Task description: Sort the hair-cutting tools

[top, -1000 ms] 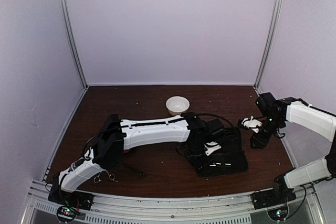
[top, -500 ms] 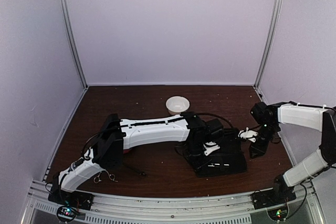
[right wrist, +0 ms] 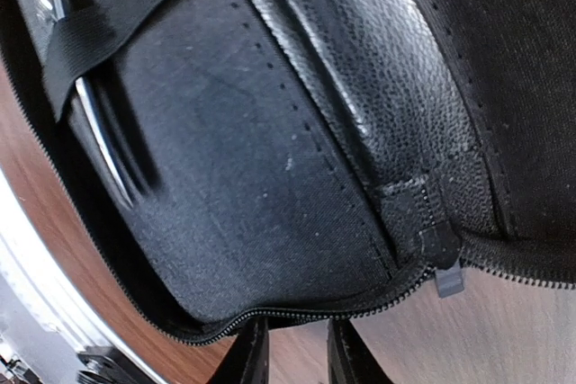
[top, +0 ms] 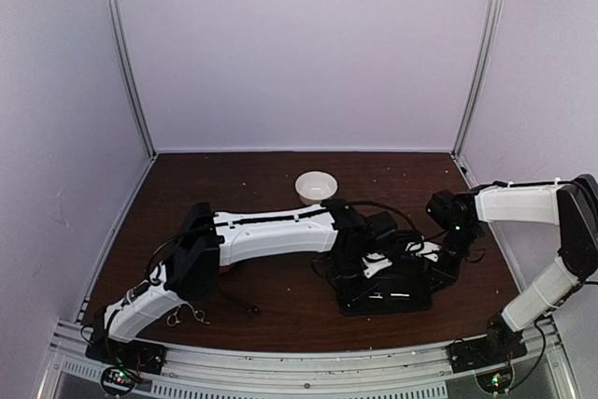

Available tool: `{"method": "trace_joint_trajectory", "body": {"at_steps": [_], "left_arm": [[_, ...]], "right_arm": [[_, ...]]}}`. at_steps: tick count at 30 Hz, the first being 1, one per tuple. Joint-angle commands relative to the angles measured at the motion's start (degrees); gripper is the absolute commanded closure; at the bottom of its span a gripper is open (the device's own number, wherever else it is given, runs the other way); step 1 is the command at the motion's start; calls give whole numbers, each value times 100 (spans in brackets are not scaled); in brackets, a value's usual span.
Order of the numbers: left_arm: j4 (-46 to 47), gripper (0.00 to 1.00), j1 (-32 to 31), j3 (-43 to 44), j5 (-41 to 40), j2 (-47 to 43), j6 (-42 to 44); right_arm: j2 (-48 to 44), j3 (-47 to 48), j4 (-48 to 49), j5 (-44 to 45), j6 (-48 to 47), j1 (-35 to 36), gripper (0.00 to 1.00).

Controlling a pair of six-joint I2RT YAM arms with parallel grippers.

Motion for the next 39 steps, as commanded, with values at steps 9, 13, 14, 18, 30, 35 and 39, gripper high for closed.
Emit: {"method": "trace_joint_trajectory", "body": {"at_steps": [9, 13, 14, 18, 30, 35, 39], "left_arm": [[374, 68, 92, -422, -243, -886, 709], [639, 59, 375, -1213, -650, -1540, 584], [728, 58, 491, -1370, -663, -1598, 526], [1030, 49, 832, -1592, -224, -1579, 472], [1764, 73, 900, -1721, 742, -1141, 361], [1807, 71, 876, -1720, 1073, -952, 376], [1784, 68, 823, -1765, 1346, -825, 368]], "right_arm": [[-130, 185, 194, -517, 280, 130, 78], [-252, 164, 311, -501, 383, 130, 78], [-270, 157, 341, -489, 407, 130, 78], [-326, 102, 474, -381, 463, 130, 78], [-773, 106, 360, -99, 496, -215, 77], [-779, -36, 217, 232, 59, -265, 74], [-759, -225, -125, 189, -775, -252, 70]]}}
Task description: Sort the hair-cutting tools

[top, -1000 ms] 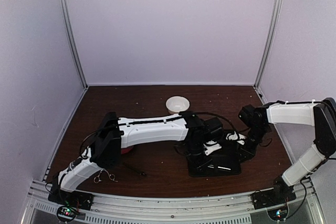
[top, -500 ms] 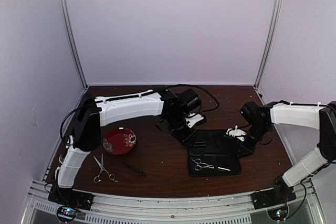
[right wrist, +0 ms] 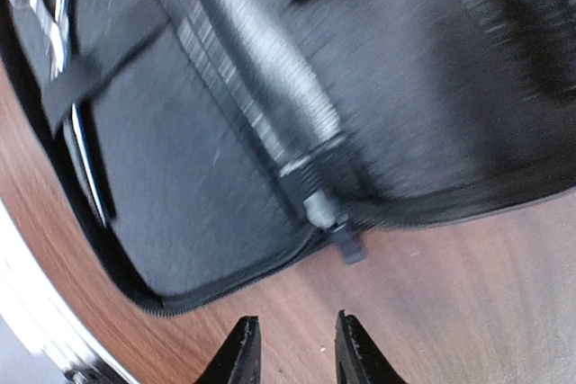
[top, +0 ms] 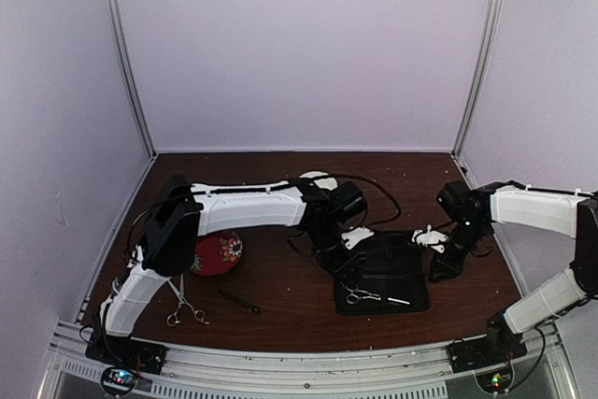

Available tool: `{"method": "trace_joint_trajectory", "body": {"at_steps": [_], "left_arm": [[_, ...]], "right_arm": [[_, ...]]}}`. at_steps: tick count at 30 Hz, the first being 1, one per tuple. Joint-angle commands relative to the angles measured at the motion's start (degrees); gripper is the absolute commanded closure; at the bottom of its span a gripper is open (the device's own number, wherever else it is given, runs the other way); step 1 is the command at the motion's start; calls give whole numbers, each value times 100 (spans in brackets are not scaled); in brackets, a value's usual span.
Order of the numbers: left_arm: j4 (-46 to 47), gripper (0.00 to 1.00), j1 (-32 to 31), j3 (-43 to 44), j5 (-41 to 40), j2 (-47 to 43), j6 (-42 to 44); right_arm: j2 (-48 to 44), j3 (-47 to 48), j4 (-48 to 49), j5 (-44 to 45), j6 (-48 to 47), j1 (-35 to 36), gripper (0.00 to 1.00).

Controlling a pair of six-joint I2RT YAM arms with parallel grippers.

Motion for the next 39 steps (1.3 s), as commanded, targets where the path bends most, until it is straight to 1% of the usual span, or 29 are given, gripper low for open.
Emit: {"method": "trace_joint_trajectory", "body": {"at_steps": [1, 4, 8, 16, 21, 26, 35, 37, 39], "left_arm": [[162, 68, -52, -109, 477, 169, -51], [97, 68, -88, -154, 545, 207, -83], [94, 68, -115, -231, 712, 233, -125], [564, 67, -170, -236, 1079, 336, -422], [984, 67, -179, -98, 1314, 503, -701], [1035, 67, -205, 190, 1524, 757, -773], [1180, 66, -205, 247, 1508, 771, -853], [1075, 65, -205, 240, 1365, 709, -813], [808, 63, -205, 256, 1025, 558, -629]], "right_arm": [[-71, -252, -492, 138, -1022, -10, 70], [-114, -386, -693, 16, -1505, 20, 69], [-189, -563, -637, -148, -1745, 89, 68], [146, -550, -530, -674, -1609, 244, 70], [140, -549, -561, -716, -1641, 255, 71], [95, -590, -531, -714, -1597, 269, 71], [61, -614, -438, -658, -1497, 272, 71], [5, -623, -462, -673, -1521, 272, 71], [-181, -649, -490, -636, -1520, 259, 71]]}}
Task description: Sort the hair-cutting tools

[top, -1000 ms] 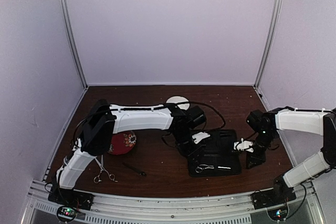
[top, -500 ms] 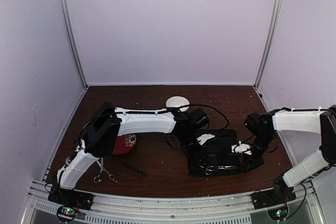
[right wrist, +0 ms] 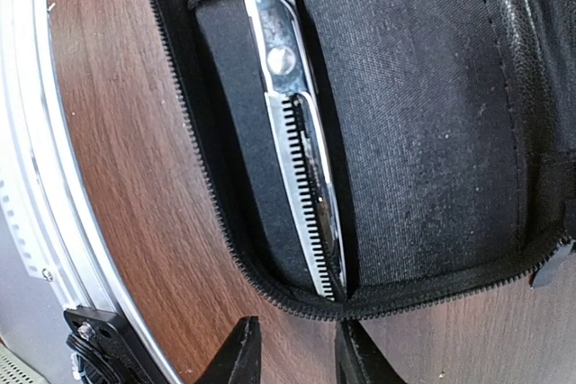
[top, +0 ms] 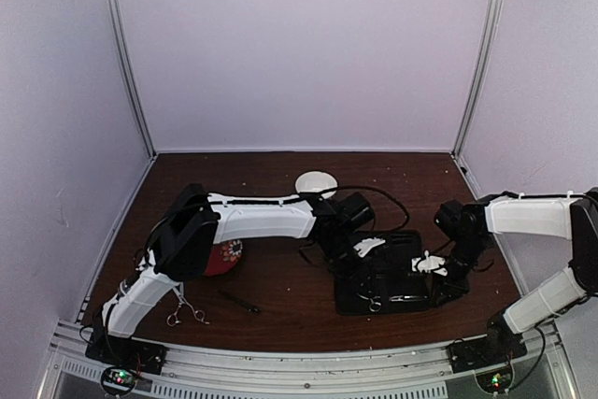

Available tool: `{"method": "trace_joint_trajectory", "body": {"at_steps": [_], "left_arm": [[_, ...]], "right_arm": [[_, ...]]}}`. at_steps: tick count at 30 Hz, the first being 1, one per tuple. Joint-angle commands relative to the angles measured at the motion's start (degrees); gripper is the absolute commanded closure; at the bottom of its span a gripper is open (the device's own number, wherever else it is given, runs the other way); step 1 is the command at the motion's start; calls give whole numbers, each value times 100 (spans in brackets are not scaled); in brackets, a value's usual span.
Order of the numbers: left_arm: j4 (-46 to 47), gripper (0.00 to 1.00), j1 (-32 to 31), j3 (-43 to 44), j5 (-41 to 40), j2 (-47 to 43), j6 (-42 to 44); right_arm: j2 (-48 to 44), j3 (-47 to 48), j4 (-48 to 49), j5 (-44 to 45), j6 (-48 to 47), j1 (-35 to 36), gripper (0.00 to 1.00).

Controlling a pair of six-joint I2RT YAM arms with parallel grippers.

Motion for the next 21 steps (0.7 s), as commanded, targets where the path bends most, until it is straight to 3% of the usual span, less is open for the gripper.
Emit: {"method": "trace_joint_trajectory", "body": {"at_steps": [1, 7, 14, 21], "left_arm": [[-230, 62, -78, 146, -623, -120, 333], [-946, 56, -28, -68, -1994, -1148, 942], [-1549, 53, 35, -798, -3288, -2272, 1216], [-1925, 53, 118, -2432, -4136, -3091, 619]], "right_arm": [[-397, -69, -47, 43, -12, 16, 71], [-1258, 242, -506, 380, 46, -93, 68], [-1871, 802, -731, 30, 390, -94, 66], [-2029, 929, -234, -248, 713, -77, 65]]}}
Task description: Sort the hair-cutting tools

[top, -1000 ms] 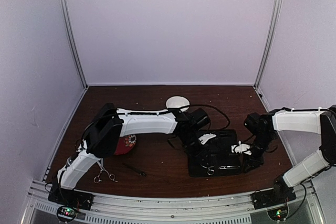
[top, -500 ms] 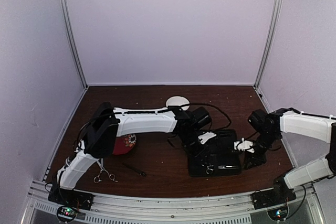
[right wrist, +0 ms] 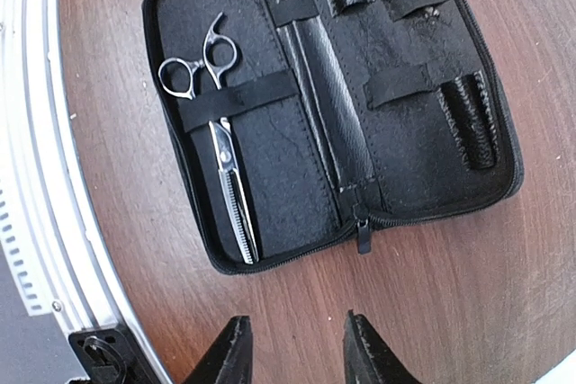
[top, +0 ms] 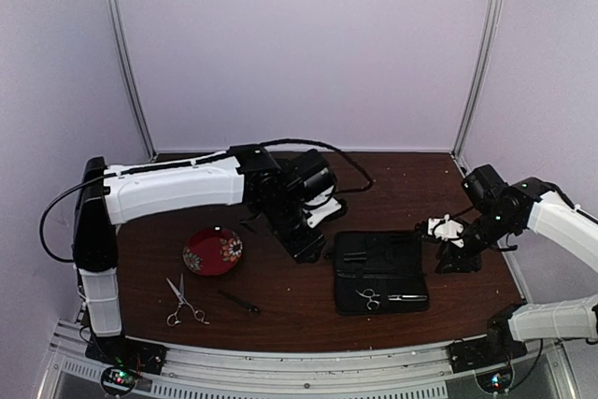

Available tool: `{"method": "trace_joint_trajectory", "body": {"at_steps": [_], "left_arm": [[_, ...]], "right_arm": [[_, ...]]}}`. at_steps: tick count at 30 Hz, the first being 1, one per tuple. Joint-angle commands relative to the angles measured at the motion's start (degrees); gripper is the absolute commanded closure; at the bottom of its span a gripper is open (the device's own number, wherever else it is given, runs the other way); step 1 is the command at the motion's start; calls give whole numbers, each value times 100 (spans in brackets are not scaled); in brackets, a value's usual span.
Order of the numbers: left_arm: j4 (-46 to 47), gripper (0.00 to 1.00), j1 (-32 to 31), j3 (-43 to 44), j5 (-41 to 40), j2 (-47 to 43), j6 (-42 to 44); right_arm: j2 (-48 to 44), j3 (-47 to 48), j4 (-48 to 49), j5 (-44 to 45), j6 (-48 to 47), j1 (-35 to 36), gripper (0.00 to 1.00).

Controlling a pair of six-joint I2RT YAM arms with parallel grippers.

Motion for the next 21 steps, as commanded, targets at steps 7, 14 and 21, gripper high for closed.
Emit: {"method": "trace_joint_trajectory", "body": {"at_steps": [7, 14, 21], "left_arm": [[-866, 54, 84, -2296, -773, -815, -1089], [-1047, 40, 141, -2737, -1378, -1094, -1768], [-1305, 44, 761, -3482, -1697, -1780, -3592]], "right_arm": [[211, 119, 470, -778, 621, 134, 64], [254, 18, 590, -962, 760, 420, 64], [172, -175, 837, -1063, 845, 543, 64]]}}
